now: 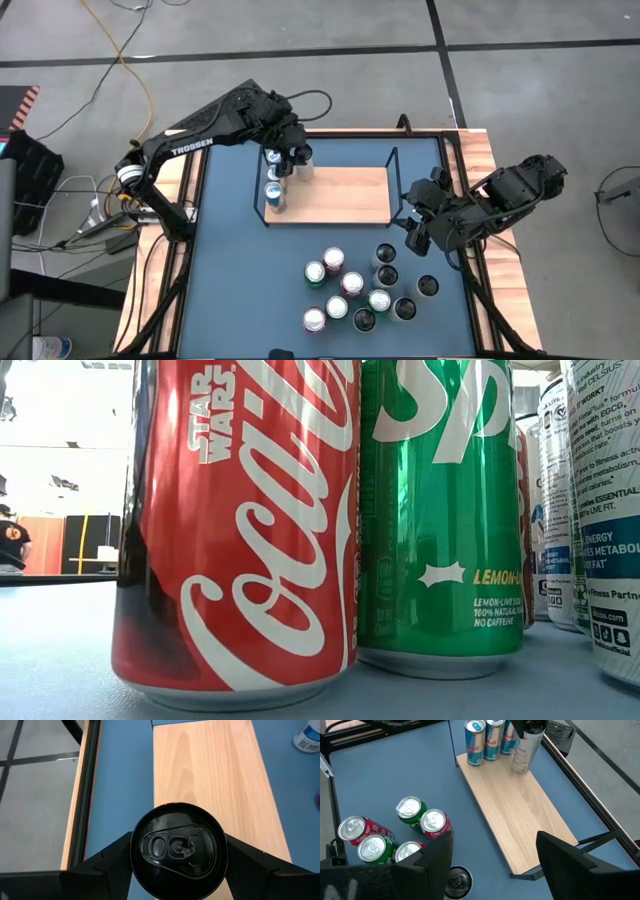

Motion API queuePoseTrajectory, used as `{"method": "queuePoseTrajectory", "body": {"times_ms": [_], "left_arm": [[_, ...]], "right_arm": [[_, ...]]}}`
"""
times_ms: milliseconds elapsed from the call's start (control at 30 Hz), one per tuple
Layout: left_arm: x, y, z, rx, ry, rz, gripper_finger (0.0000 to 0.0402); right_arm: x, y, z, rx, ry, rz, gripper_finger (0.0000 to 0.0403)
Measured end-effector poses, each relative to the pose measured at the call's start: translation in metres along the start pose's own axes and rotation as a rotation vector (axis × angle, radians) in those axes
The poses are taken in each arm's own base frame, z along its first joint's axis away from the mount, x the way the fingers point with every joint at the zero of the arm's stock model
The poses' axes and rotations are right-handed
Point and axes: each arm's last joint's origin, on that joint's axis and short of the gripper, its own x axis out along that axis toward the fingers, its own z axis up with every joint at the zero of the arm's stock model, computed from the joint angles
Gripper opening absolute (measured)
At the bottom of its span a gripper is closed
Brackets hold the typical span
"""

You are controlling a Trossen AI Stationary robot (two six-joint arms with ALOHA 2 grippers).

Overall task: Place canned beverage on shelf
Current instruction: Put the top white and orange soda can on the shelf

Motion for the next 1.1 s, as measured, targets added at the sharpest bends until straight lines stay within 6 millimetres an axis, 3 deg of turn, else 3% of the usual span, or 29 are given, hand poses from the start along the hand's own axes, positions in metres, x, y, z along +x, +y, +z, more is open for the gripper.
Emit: {"method": "queuePoseTrajectory", "body": {"times_ms": [700, 1100], "left_arm": [[-0.0001, -0.0008, -0.0033, 0.007, 0.041, 0.007, 0.0240], [-0.0002, -0.0013, -0.0044, -0.005, 0.055, 0.005, 0.0271]], "right_arm": [[0.0000, 0.0000, 0.0000, -0.001, 0.000, -0.001, 0.0271], [0.0000, 0.0000, 0.0000, -0.001, 0.000, -0.001, 0.0271]]}}
